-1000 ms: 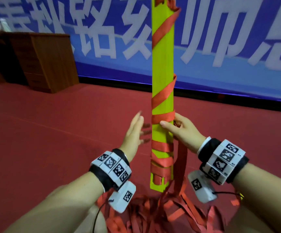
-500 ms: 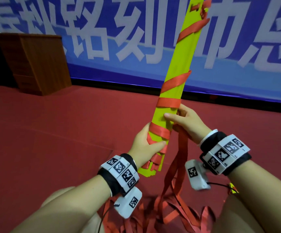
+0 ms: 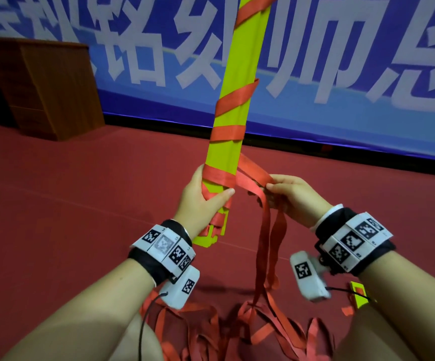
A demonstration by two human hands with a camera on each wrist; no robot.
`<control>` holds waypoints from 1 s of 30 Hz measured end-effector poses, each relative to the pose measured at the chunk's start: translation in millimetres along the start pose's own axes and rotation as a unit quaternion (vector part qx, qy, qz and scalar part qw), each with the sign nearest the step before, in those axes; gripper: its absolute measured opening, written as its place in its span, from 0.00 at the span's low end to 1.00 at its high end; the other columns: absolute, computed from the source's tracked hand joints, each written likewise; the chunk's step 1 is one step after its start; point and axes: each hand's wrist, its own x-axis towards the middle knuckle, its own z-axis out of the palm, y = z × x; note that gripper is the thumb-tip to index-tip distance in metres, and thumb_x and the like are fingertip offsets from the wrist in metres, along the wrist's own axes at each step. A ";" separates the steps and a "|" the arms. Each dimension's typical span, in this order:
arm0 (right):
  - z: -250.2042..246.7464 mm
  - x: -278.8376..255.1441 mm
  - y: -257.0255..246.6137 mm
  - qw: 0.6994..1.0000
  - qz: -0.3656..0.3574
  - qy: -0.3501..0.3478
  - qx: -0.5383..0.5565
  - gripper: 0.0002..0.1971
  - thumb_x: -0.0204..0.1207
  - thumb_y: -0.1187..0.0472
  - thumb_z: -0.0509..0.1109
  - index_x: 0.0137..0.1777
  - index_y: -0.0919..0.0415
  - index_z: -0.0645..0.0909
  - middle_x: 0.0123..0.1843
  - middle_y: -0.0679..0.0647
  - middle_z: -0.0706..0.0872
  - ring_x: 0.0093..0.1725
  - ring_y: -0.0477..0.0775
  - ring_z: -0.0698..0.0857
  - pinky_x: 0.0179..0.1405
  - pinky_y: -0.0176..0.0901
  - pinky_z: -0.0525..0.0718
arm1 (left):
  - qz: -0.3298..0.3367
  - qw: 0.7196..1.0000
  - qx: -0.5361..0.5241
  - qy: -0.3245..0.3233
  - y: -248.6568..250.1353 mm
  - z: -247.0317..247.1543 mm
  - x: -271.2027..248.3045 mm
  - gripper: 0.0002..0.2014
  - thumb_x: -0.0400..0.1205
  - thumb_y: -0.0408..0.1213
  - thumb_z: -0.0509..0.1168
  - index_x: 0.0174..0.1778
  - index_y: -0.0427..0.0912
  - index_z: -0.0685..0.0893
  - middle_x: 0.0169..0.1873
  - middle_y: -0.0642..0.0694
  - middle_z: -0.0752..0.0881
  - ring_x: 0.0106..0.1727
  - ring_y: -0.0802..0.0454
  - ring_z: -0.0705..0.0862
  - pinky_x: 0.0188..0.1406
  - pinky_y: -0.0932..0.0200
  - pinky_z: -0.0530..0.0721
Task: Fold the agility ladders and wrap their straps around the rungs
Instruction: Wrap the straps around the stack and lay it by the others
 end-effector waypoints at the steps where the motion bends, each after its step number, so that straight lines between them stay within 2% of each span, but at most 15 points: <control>1: 3.0 1.6 -1.2 1.000 0.008 0.003 0.028 0.15 0.81 0.77 0.51 0.51 0.71 0.80 0.30 0.53 0.83 0.26 0.46 0.80 0.28 0.32 0.80 | 0.001 1.000 0.014 0.003 -1.3 -1.9 1.6 0.24 0.76 0.34 0.75 0.67 0.47 0.77 0.46 0.59 0.86 0.45 0.71 0.85 0.46 0.76 0.79; 3: 9.7 3.7 -5.8 0.998 0.015 0.017 0.053 0.16 0.77 0.78 0.49 0.52 0.72 0.79 0.27 0.54 0.80 0.22 0.45 0.77 0.21 0.31 0.75 | 0.002 0.999 0.048 0.007 -4.0 -5.1 3.7 0.26 0.76 0.36 0.75 0.68 0.49 0.76 0.43 0.61 0.86 0.43 0.72 0.84 0.45 0.75 0.80; 5: 16.4 4.7 -9.7 0.997 0.025 0.017 0.070 0.15 0.77 0.74 0.49 0.51 0.70 0.78 0.32 0.58 0.84 0.19 0.44 0.73 0.17 0.31 0.69 | 0.005 0.996 0.084 0.008 -6.5 -6.6 4.1 0.30 0.76 0.39 0.76 0.73 0.50 0.73 0.43 0.63 0.85 0.44 0.71 0.84 0.48 0.73 0.80; 7: 21.7 4.9 -10.3 0.995 0.046 -0.007 0.088 0.12 0.83 0.64 0.53 0.50 0.66 0.78 0.41 0.63 0.88 0.17 0.45 0.69 0.16 0.31 0.64 | 0.004 0.994 0.111 0.004 -7.9 -6.2 2.4 0.34 0.76 0.41 0.76 0.77 0.50 0.70 0.44 0.62 0.85 0.47 0.64 0.85 0.51 0.68 0.81; 9: 25.3 5.4 -6.2 0.998 0.043 -0.020 0.040 0.13 0.83 0.55 0.60 0.49 0.65 0.81 0.44 0.64 0.89 0.18 0.46 0.67 0.17 0.32 0.64 | 0.002 0.991 0.131 -0.006 -7.8 -5.6 -0.5 0.35 0.76 0.44 0.76 0.77 0.52 0.69 0.48 0.56 0.87 0.52 0.55 0.86 0.55 0.57 0.83; 12: 29.7 6.8 0.8 0.998 -0.011 0.009 -0.056 0.11 0.81 0.62 0.65 0.42 0.65 0.87 0.41 0.59 0.89 0.23 0.47 0.76 0.24 0.33 0.73 | 0.000 0.987 0.157 -0.021 -4.6 -4.7 -4.5 0.33 0.76 0.46 0.75 0.77 0.55 0.70 0.50 0.53 0.88 0.53 0.50 0.87 0.55 0.51 0.84; 14: 29.0 7.2 2.7 0.997 -0.006 0.031 -0.067 0.10 0.82 0.69 0.63 0.45 0.66 0.85 0.37 0.54 0.90 0.29 0.46 0.86 0.30 0.33 0.82 | 0.001 0.985 0.172 -0.027 -2.3 -3.5 -6.6 0.32 0.77 0.47 0.74 0.76 0.54 0.70 0.50 0.53 0.88 0.53 0.48 0.87 0.55 0.51 0.84; 16: 27.8 6.6 2.8 0.997 0.007 0.038 -0.071 0.11 0.83 0.73 0.59 0.45 0.66 0.83 0.33 0.53 0.89 0.31 0.45 0.88 0.29 0.30 0.81 | 0.005 0.984 0.178 -0.032 -0.9 -1.4 -8.7 0.32 0.77 0.47 0.74 0.76 0.53 0.70 0.51 0.52 0.89 0.54 0.47 0.87 0.55 0.49 0.84; 18: 30.0 3.8 -0.6 0.994 0.010 0.063 -0.091 0.14 0.82 0.75 0.56 0.41 0.64 0.79 0.26 0.53 0.82 0.23 0.45 0.81 0.20 0.30 0.73 | 0.007 0.982 0.188 -0.035 0.5 1.1 -10.0 0.33 0.77 0.48 0.74 0.77 0.52 0.70 0.51 0.50 0.89 0.54 0.45 0.86 0.54 0.49 0.83; 20: 30.7 3.1 -4.4 0.991 -0.007 0.106 -0.084 0.12 0.80 0.77 0.54 0.41 0.67 0.77 0.20 0.52 0.73 0.16 0.43 0.68 0.14 0.31 0.63 | 0.008 0.978 0.203 -0.038 1.2 4.8 -11.0 0.33 0.78 0.50 0.73 0.78 0.52 0.69 0.50 0.49 0.88 0.53 0.44 0.86 0.52 0.50 0.83; 22: 32.2 4.5 -8.1 0.986 -0.029 0.150 -0.061 0.10 0.80 0.73 0.56 0.48 0.73 0.80 0.26 0.60 0.76 0.15 0.44 0.62 0.15 0.30 0.58 | 0.017 0.975 0.216 -0.040 0.8 9.8 -13.2 0.32 0.79 0.51 0.71 0.78 0.52 0.68 0.48 0.50 0.88 0.51 0.44 0.86 0.49 0.52 0.82; 24: 37.0 5.4 -9.4 0.981 -0.059 0.174 -0.057 0.11 0.83 0.62 0.61 0.50 0.71 0.80 0.33 0.65 0.77 0.16 0.46 0.62 0.16 0.32 0.59 | 0.038 0.971 0.232 -0.038 -1.7 16.1 -16.2 0.29 0.82 0.52 0.66 0.78 0.51 0.68 0.46 0.48 0.88 0.49 0.43 0.86 0.44 0.53 0.79; 26: 44.6 5.7 -7.0 0.975 -0.096 0.187 -0.066 0.09 0.83 0.55 0.65 0.48 0.62 0.77 0.29 0.57 0.73 0.16 0.45 0.64 0.15 0.33 0.62 | 0.073 0.965 0.249 -0.034 -5.3 21.3 -19.3 0.25 0.86 0.54 0.56 0.79 0.51 0.69 0.46 0.44 0.89 0.49 0.38 0.86 0.43 0.51 0.78; 28: 50.4 5.8 -0.5 0.965 -0.122 0.220 -0.071 0.07 0.81 0.54 0.68 0.51 0.57 0.76 0.27 0.47 0.74 0.18 0.44 0.69 0.17 0.35 0.67 | 0.096 0.960 0.262 -0.031 -4.5 24.0 -22.2 0.28 0.85 0.54 0.45 0.80 0.51 0.69 0.48 0.40 0.90 0.50 0.36 0.86 0.44 0.48 0.78; 30: 51.4 4.5 5.2 0.957 -0.136 0.253 -0.042 0.09 0.80 0.56 0.70 0.55 0.58 0.77 0.28 0.44 0.76 0.21 0.44 0.72 0.19 0.37 0.70 | 0.111 0.951 0.287 -0.031 -1.1 25.3 -23.8 0.29 0.85 0.53 0.41 0.81 0.52 0.69 0.50 0.39 0.89 0.52 0.36 0.85 0.45 0.48 0.78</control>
